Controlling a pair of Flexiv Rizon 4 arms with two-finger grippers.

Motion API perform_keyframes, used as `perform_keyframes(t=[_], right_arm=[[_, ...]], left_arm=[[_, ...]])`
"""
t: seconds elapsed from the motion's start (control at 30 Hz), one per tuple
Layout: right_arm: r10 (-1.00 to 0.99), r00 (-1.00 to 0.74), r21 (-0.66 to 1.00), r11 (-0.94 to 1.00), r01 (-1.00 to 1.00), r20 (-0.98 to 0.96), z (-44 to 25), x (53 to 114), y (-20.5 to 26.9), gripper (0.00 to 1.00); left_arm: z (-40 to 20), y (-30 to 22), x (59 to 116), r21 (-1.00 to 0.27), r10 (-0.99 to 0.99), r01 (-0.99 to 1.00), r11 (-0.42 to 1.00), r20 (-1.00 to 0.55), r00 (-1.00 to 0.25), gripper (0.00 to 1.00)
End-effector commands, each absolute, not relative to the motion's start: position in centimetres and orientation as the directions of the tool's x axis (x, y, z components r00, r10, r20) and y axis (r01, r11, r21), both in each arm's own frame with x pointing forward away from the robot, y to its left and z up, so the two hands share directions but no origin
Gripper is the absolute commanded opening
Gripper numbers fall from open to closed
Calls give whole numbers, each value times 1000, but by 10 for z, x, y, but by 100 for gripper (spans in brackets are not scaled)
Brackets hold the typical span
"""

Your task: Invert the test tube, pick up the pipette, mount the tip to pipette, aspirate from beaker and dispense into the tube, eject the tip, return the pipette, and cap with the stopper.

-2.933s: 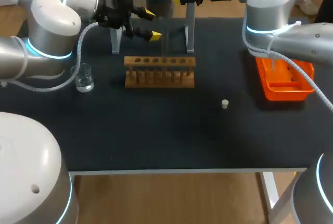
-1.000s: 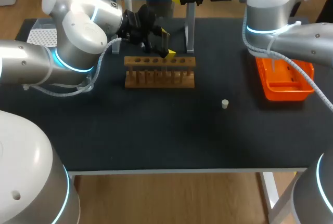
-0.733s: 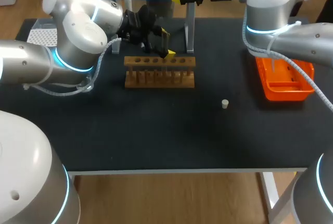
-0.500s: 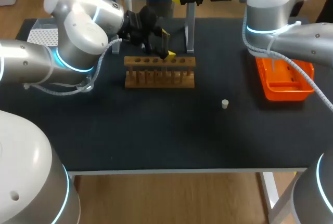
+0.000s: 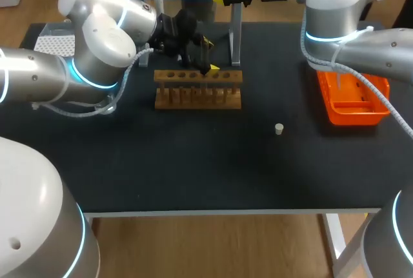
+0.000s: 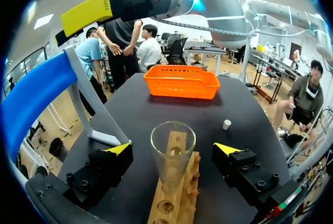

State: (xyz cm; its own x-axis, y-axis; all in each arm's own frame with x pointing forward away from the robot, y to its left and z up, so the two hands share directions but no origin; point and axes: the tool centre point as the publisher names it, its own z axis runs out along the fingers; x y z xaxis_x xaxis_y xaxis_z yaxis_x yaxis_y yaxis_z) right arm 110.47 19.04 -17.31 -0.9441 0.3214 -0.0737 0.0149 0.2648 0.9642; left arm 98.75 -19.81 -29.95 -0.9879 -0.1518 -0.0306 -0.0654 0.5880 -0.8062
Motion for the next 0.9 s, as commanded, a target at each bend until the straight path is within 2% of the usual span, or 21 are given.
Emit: perform_keyframes(t=[0.03, 0.9], right_arm=[[321, -944, 964, 265, 14, -74, -173, 1104, 190, 100], [321, -944, 964, 265, 14, -74, -173, 1104, 190, 100]], left_arm=[[-304, -198, 990, -810, -145, -62, 584, -28, -989, 100], [-309, -192, 990, -799, -156, -79, 596, -18, -988, 100]])
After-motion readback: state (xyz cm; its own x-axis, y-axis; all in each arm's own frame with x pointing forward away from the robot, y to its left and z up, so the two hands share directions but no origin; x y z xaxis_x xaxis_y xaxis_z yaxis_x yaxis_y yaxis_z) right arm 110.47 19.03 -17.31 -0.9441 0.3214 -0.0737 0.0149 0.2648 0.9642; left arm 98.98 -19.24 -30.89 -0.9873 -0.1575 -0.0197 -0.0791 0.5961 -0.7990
